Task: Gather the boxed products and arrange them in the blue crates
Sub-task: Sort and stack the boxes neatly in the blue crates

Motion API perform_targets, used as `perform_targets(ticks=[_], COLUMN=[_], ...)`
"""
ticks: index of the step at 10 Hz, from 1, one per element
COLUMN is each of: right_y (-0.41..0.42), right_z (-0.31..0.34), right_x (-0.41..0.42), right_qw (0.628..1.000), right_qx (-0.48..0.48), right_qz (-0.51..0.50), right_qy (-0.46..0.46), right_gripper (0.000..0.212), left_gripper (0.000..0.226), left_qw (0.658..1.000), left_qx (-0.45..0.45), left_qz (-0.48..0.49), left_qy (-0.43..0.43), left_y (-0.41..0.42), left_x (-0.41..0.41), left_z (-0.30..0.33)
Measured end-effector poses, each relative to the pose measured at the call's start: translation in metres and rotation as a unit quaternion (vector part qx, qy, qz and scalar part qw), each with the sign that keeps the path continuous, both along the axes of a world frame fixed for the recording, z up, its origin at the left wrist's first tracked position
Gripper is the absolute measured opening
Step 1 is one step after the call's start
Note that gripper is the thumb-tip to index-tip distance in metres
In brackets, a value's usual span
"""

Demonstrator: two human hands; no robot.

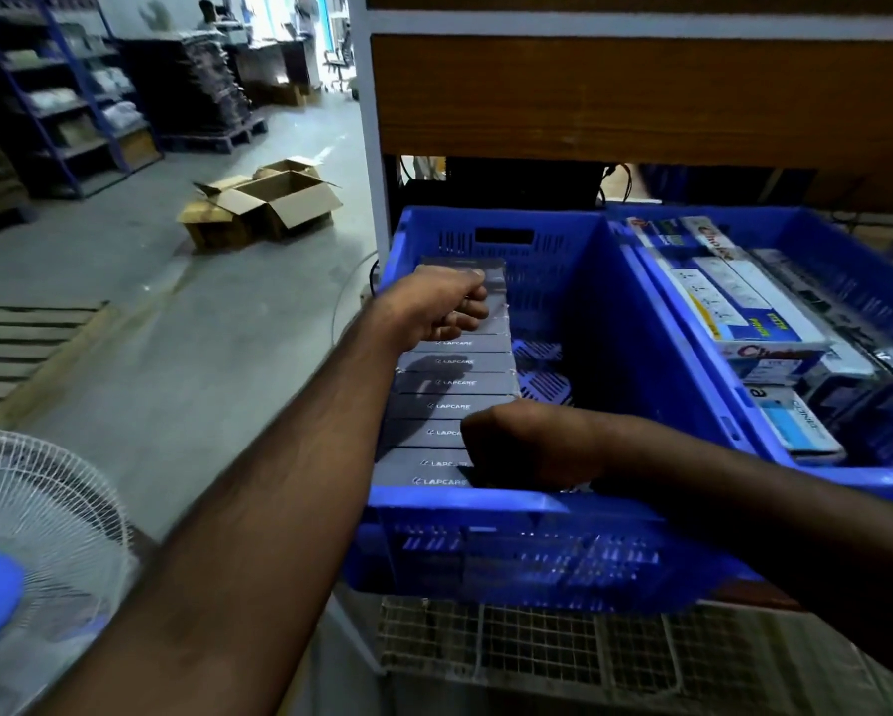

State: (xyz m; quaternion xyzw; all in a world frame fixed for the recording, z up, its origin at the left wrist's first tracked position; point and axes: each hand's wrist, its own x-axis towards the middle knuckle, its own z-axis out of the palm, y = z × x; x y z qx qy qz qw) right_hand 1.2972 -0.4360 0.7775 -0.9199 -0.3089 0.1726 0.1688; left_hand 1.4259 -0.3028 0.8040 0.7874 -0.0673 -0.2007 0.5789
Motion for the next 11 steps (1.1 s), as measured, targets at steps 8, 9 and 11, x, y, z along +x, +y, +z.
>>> perform_targets(ticks=[8, 9, 11], right_y=[-0.015, -0.007, -0.016], right_z=[0.020, 0.022, 0.018], right_x=[-0.009, -0.003, 0.013], right_qw=[0.713, 0.700, 0.681], right_qx=[0.284, 0.322, 0.360], right_qz=[-0.407, -0.435, -0.490], right_qy=[0.494, 0.466, 0.408], right_gripper=[0.085, 0.079, 0.070], left_gripper=[0.023, 0.023, 0.029], left_qw=[0.833, 0.828, 0.849], left_qx=[0.519, 0.526, 0.504], left_qz=[-0.133, -0.132, -0.082], left_qy=[-0.139, -0.144, -0.137], left_y=[-0.011, -0.012, -0.010], left_x=[0.013, 0.014, 0.019], left_z=[-0.009, -0.012, -0.017])
